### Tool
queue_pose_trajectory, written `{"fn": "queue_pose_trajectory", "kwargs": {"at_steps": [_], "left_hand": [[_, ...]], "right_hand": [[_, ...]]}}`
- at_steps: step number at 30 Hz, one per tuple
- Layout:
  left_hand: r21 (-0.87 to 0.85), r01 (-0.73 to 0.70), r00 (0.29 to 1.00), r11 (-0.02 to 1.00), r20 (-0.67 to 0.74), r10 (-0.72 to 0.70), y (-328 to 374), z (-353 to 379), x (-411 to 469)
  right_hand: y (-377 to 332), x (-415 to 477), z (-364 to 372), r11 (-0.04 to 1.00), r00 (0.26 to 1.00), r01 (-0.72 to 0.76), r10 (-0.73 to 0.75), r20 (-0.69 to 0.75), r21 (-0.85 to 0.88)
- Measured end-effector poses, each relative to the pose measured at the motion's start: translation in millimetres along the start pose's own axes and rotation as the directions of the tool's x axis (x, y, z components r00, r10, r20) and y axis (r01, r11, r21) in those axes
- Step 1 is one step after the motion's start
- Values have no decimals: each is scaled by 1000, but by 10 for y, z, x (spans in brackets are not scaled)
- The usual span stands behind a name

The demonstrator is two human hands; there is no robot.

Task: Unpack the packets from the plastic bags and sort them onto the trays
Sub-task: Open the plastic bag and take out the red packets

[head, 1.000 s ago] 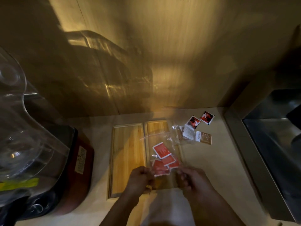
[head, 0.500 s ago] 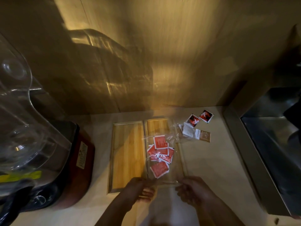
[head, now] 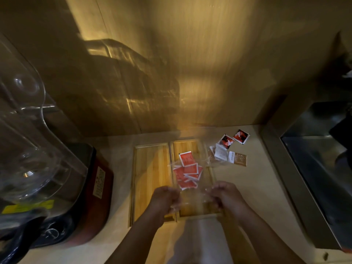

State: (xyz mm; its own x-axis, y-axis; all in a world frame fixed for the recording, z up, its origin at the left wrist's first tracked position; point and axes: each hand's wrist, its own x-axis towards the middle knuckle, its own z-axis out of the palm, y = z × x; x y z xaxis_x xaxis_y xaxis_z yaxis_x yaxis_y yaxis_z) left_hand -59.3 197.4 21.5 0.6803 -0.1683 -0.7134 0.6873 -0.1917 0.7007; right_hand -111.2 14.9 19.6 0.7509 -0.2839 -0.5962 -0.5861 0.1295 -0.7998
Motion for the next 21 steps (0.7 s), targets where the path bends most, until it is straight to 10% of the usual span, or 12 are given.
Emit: {"fn": "queue_pose_trajectory", "kwargs": {"at_steps": [6,21], "left_hand": [[100,160,982,982,86,-169,-269,-38,22],[-92,-14,999,996,51,18,468,-26,-23]], "right_hand": [[355,-85,-10,969,966,-244,241,98,25],[-425,22,41,927,978,-197,164,125,320]]}}
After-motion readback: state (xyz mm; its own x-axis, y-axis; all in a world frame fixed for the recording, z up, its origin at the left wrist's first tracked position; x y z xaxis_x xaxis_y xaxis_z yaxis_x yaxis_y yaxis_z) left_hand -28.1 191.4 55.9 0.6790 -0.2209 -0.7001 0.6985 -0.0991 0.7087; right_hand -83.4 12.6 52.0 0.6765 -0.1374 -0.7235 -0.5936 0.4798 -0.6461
